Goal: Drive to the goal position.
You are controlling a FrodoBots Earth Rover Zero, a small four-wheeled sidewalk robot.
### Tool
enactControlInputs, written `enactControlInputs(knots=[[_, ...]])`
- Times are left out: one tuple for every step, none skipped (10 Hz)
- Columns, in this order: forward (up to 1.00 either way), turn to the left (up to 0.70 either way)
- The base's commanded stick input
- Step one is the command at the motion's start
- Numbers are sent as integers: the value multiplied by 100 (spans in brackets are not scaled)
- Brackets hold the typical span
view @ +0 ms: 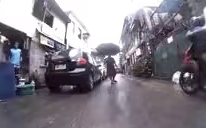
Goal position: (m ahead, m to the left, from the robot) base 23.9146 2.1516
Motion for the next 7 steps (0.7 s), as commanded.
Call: enactControlInputs(knots=[[99,0],[99,0],[99,-25],[99,-39],[99,-5],[99,0],[99,0]])
